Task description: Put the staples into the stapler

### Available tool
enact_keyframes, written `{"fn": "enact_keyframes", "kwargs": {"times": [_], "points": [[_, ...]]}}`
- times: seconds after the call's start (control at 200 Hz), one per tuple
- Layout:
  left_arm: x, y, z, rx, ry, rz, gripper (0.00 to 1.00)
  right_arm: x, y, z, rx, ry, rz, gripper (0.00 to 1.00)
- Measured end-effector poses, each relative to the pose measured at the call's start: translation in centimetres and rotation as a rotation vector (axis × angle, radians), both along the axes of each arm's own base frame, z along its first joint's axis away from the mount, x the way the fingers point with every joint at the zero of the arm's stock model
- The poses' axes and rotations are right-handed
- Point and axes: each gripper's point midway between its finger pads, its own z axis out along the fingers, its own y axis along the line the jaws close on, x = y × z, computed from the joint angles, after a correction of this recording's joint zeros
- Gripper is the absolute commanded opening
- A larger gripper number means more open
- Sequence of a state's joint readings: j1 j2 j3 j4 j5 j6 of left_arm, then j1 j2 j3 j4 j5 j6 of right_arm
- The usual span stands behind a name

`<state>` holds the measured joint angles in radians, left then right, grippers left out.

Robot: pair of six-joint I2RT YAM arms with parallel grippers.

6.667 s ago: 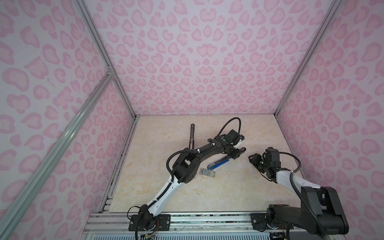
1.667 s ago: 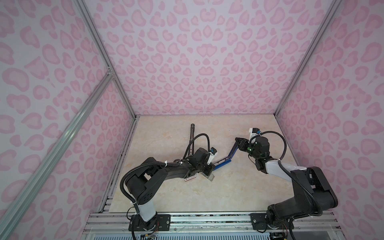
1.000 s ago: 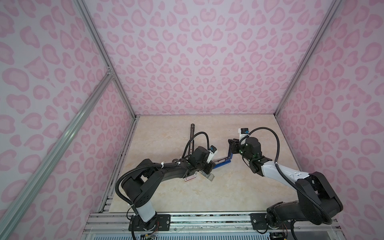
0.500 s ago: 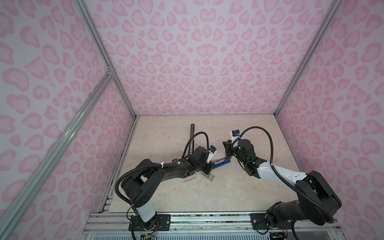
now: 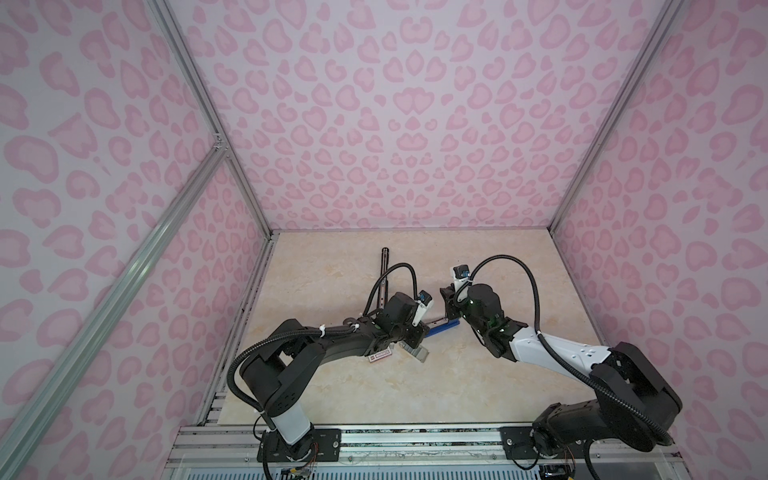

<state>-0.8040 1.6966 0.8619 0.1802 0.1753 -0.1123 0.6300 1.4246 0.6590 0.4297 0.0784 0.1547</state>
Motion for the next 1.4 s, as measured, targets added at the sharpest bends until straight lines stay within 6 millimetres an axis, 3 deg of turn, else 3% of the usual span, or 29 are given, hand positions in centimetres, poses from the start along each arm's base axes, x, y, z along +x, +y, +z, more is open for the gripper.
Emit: {"fn": "enact_keyframes", "kwargs": {"times": [0.73,0.88,1.16,1.4], "points": [[0.7,-0.4,2.0,-0.029,-0.042,0.012,0.11,-1.4,2.2,-0.9,-0.052,-0.022,0.067,0.37],[1.0,-0.8,2.7,-0.052,-0.058,0.012,0.11,-3.2,4.4,-1.7,0.002,0.04,0.165,0.39],[1.0,-0.5,2.4,-0.036,-0.044,0.025,0.11,-3.8,4.7,-2.0,0.084,0.104,0.16,0.46],[1.5,-0.4,2.0,-0.033,-0.066,0.047,0.11,-5.1,3.0,-2.6,0.104,0.146,0.13,0.49]]}}
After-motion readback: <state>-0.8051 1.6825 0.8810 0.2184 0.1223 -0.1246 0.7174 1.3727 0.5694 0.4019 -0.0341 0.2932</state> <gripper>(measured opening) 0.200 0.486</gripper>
